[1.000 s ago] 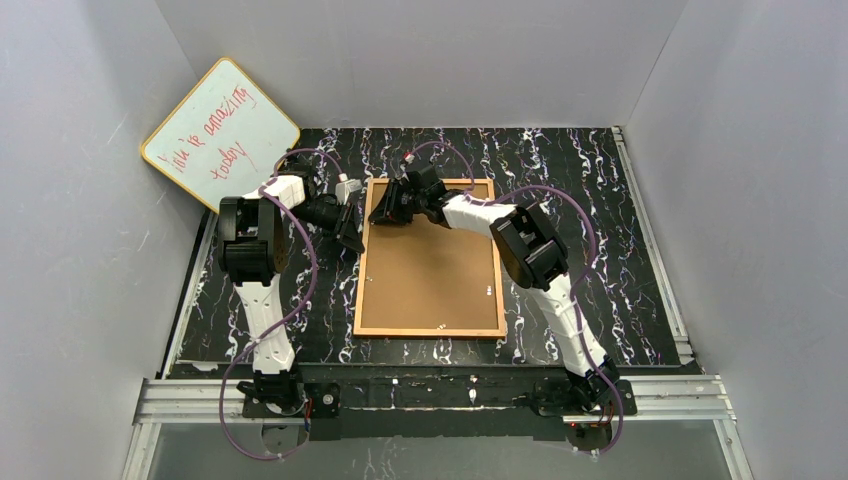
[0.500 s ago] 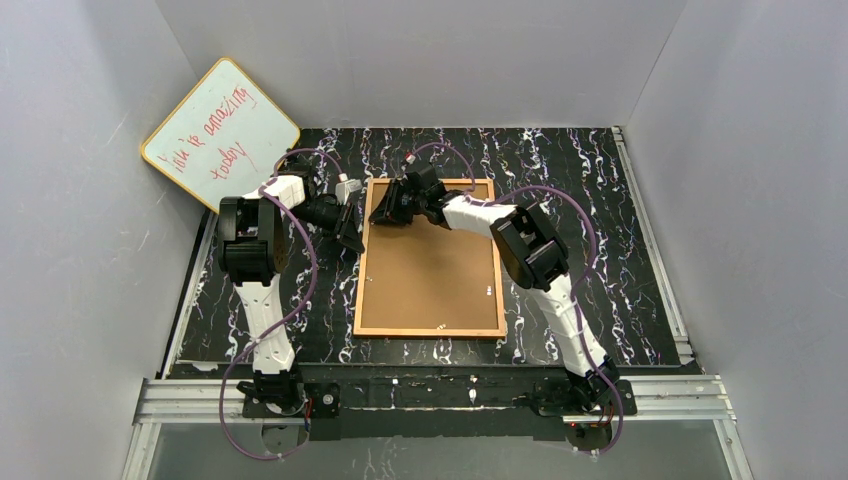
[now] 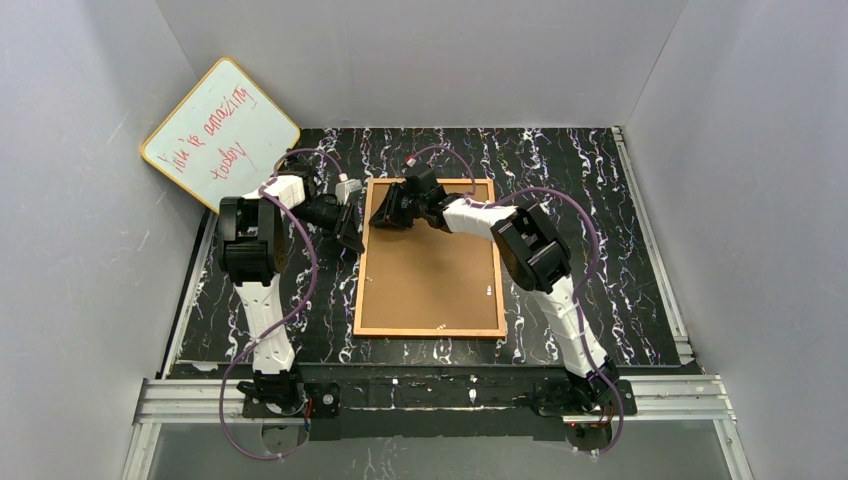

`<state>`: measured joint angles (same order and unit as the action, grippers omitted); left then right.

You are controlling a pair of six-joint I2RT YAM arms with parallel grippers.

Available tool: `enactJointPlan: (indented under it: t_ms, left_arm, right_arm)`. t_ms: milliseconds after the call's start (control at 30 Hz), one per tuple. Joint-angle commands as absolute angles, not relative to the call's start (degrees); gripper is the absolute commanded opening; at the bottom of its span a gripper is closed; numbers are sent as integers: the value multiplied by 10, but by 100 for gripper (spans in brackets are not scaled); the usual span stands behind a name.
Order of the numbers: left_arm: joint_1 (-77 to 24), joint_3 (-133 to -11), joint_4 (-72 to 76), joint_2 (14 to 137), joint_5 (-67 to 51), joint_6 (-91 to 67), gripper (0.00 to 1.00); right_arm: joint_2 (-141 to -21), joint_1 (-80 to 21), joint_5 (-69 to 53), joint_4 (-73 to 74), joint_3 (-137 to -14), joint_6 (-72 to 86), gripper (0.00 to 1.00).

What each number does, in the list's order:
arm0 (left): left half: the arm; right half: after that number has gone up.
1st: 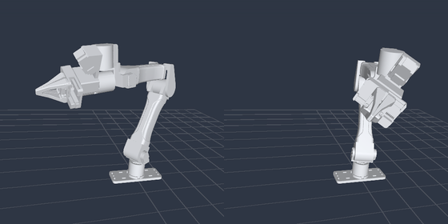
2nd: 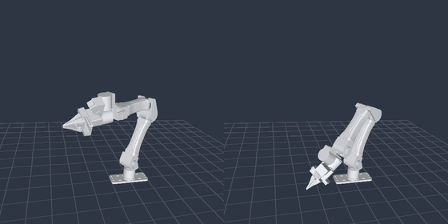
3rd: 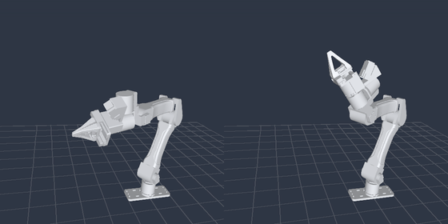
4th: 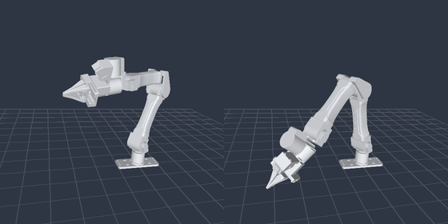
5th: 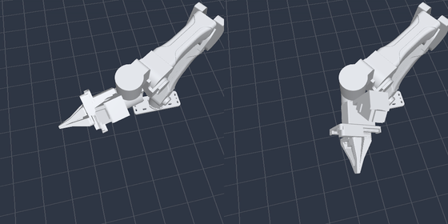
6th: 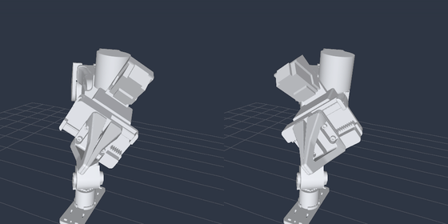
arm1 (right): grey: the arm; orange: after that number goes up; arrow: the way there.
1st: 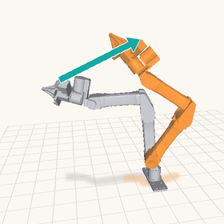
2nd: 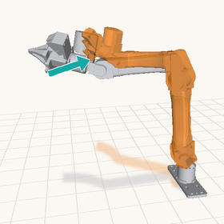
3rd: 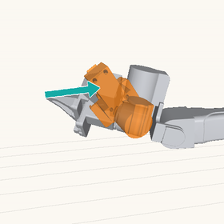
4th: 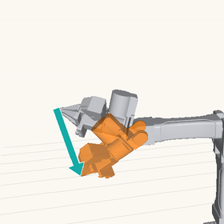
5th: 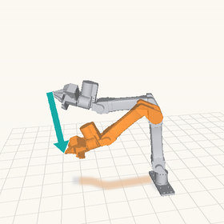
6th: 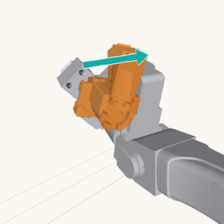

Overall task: Put the photo into the frame
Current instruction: Install the photo frame at the center of the board.

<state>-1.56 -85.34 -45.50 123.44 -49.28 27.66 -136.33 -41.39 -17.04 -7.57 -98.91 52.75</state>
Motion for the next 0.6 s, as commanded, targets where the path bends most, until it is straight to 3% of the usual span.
enactJointPlan:
  t_ms: [0,567]
  left_arm:
    - [-32,-829,-437,1261,-417,322,8]
    - [-32,-830,-437,1265,-419,323,8]
  right_arm:
    - [-1374,-422,-160,-47,-1006,526,33]
    - [-1414,-422,-136,-23,-1049,536,31]
